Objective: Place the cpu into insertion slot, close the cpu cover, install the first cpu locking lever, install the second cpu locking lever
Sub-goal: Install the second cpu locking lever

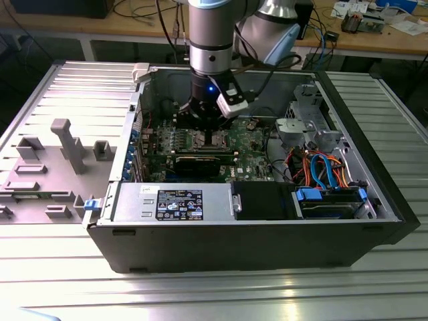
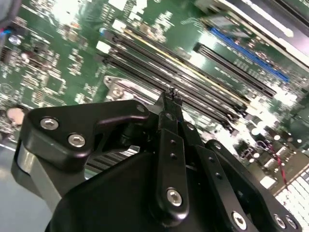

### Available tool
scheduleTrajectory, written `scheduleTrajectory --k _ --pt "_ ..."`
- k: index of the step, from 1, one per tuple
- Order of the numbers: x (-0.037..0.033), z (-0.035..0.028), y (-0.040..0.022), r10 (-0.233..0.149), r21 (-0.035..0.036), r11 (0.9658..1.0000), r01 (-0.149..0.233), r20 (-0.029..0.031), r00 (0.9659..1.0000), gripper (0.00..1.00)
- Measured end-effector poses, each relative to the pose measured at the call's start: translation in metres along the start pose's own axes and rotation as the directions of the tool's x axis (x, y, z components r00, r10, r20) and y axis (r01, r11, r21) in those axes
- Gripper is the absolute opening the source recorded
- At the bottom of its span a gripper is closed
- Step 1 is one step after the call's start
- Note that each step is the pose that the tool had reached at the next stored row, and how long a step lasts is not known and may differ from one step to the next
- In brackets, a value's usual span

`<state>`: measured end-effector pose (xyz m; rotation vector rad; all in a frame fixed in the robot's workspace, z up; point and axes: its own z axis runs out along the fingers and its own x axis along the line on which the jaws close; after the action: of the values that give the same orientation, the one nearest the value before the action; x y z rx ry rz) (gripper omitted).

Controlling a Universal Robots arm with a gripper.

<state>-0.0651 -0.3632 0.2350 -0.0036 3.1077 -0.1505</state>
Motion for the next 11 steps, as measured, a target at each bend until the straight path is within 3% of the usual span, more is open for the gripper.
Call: scheduleTrajectory --k 3,7,11 --pt "0.0044 0.0024 0.0002 -0.002 -0.0005 1.0000 0.002 0.0002 1.0000 0.11" --pt "0.0051 0.0082 0.0008 -0.003 -0.0031 1.0000 0.003 0.0003 1.0000 0.11" --pt "0.0051 0.0092 0.0009 -0.003 -0.0040 1.0000 0.003 0.0004 1.0000 0.11"
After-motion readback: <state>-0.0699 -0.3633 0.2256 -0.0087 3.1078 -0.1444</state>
